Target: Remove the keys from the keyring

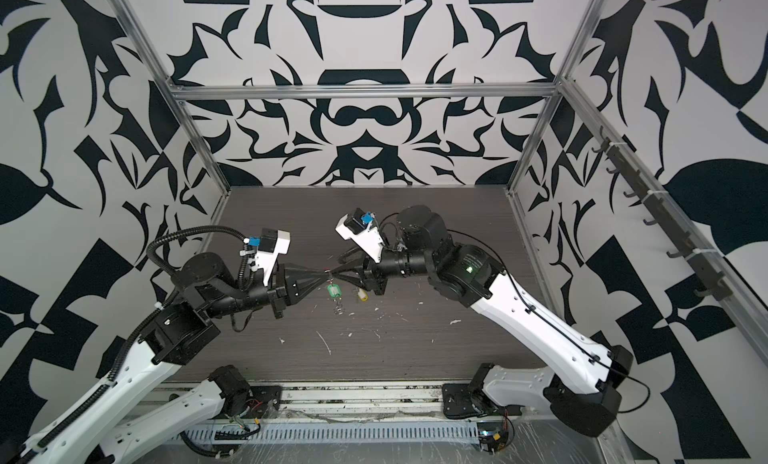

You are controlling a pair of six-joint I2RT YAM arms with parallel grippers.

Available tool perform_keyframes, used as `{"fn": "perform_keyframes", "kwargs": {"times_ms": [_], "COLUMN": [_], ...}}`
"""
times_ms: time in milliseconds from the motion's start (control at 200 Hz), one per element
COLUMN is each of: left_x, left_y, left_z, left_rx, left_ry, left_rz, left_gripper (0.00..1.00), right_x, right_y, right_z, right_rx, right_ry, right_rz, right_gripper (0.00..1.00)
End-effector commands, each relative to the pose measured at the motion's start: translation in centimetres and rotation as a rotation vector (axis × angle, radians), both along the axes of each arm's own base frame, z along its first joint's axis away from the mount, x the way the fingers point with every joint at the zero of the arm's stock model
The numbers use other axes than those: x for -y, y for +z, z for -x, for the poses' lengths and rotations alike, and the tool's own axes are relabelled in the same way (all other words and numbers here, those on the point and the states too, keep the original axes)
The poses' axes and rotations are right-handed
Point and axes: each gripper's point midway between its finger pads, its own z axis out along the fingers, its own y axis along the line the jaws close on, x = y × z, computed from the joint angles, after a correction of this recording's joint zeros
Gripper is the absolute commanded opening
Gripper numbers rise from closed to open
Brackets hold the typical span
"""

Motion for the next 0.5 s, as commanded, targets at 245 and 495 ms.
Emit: {"fn": "perform_keyframes", "kwargs": {"times_ms": [245,495], "left_x": [-0.9,-0.9], "left_y": [2.6,2.8], "left_z": [-0.5,-1.0], "left_rx": [0.107,0.109], "left_ry": [0.07,0.086], "left_rz": [0.14,0.177], "left_gripper": [0.0,0.0], "right_x": [1.4,0.7], "right_y": [1.0,-0.3], "right_z": [-0.8,-0.4], "right_rx": [0.075,0.091], "right_ry": [-0.126,-0.128], "right_rz": [-0.165,-0.177], "right_gripper": [0.54,0.59]}}
